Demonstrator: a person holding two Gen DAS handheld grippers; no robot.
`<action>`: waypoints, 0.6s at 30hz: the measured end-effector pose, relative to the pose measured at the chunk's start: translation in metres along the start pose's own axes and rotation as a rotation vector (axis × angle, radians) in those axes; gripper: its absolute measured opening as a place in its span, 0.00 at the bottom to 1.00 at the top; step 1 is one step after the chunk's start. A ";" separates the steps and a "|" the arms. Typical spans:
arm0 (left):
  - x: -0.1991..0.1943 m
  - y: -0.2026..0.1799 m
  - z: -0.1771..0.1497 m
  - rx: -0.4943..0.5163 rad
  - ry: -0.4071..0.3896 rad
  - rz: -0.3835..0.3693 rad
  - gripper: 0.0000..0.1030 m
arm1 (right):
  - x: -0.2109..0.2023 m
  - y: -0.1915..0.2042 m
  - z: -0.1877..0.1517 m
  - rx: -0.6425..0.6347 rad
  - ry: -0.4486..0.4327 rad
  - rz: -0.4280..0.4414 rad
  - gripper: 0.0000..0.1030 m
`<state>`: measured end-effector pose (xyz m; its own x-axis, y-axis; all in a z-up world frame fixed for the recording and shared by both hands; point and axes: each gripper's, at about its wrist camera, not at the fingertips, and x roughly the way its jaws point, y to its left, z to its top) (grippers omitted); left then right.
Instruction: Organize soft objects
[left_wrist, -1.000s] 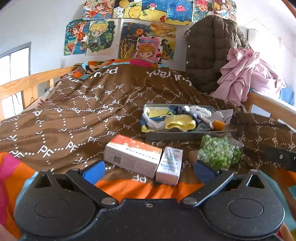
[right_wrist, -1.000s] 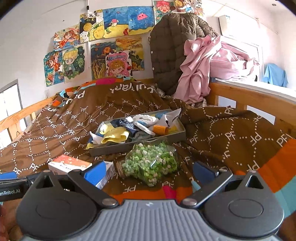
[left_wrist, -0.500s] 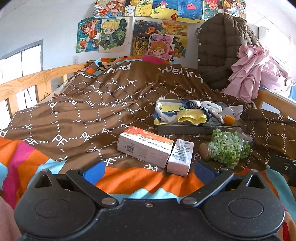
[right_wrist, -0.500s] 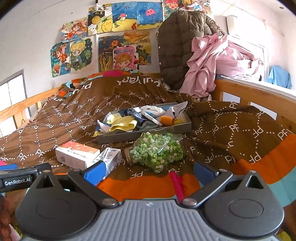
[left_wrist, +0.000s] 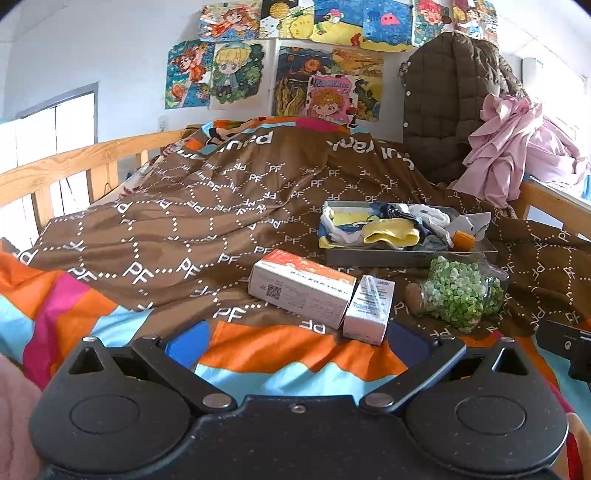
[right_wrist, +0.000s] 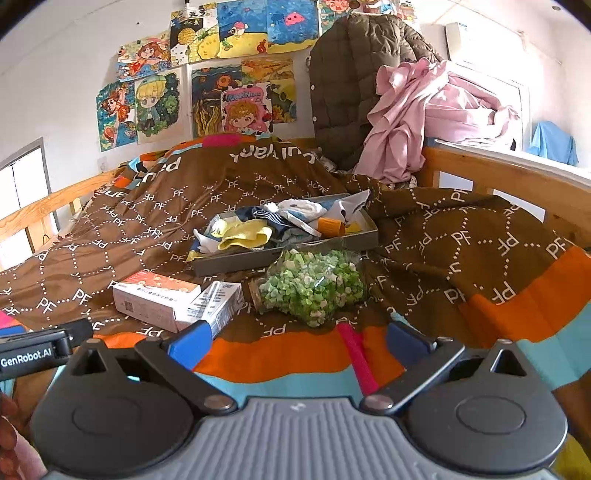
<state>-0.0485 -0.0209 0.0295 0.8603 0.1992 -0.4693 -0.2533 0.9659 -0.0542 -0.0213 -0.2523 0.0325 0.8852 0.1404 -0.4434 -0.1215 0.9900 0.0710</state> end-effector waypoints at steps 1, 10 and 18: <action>-0.001 0.001 -0.001 -0.003 0.002 0.005 0.99 | -0.001 0.000 -0.001 0.000 -0.001 -0.002 1.00; -0.010 0.004 -0.006 -0.010 -0.015 0.027 0.99 | -0.006 0.001 -0.005 -0.010 -0.007 -0.008 1.00; -0.014 0.001 -0.010 0.019 -0.031 0.010 0.99 | -0.009 0.006 -0.007 -0.029 -0.025 0.011 1.00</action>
<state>-0.0653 -0.0247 0.0272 0.8712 0.2138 -0.4419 -0.2538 0.9667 -0.0328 -0.0334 -0.2475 0.0305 0.8947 0.1519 -0.4201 -0.1444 0.9883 0.0498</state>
